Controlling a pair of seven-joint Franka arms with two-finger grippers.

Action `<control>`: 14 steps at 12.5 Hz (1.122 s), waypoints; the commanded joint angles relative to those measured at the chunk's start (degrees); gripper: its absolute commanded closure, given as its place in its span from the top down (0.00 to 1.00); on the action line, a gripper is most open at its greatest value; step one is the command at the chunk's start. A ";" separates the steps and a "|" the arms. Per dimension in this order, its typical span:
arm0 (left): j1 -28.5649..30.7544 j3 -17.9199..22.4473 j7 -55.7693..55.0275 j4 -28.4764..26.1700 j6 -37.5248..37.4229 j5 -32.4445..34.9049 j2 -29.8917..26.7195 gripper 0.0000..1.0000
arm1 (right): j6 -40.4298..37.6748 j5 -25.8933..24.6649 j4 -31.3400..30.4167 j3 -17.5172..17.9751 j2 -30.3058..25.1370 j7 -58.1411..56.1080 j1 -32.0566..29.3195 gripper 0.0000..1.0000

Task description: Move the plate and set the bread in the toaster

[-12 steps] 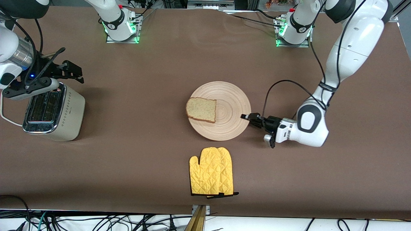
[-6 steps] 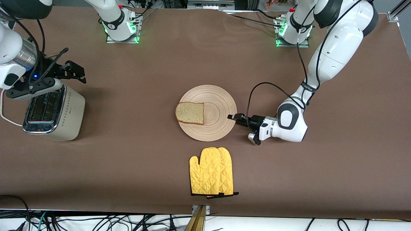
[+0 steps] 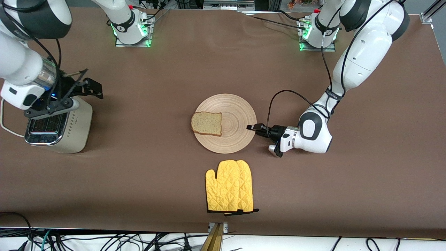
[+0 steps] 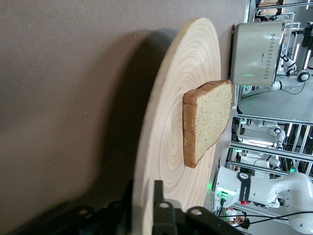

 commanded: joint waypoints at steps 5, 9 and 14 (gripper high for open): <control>6.07 1.31 -2.60 0.06 -3.74 14.07 -9.37 1.00 | 28.85 4.85 -10.77 5.57 9.70 21.81 11.03 1.00; 6.79 1.14 -13.65 0.06 -4.89 34.28 -18.59 1.00 | 35.89 4.95 -11.90 6.38 15.68 27.71 13.49 1.00; 6.79 0.70 -24.13 0.68 -9.82 49.18 -30.37 1.00 | 44.70 5.03 -14.02 6.38 20.79 30.54 15.43 1.00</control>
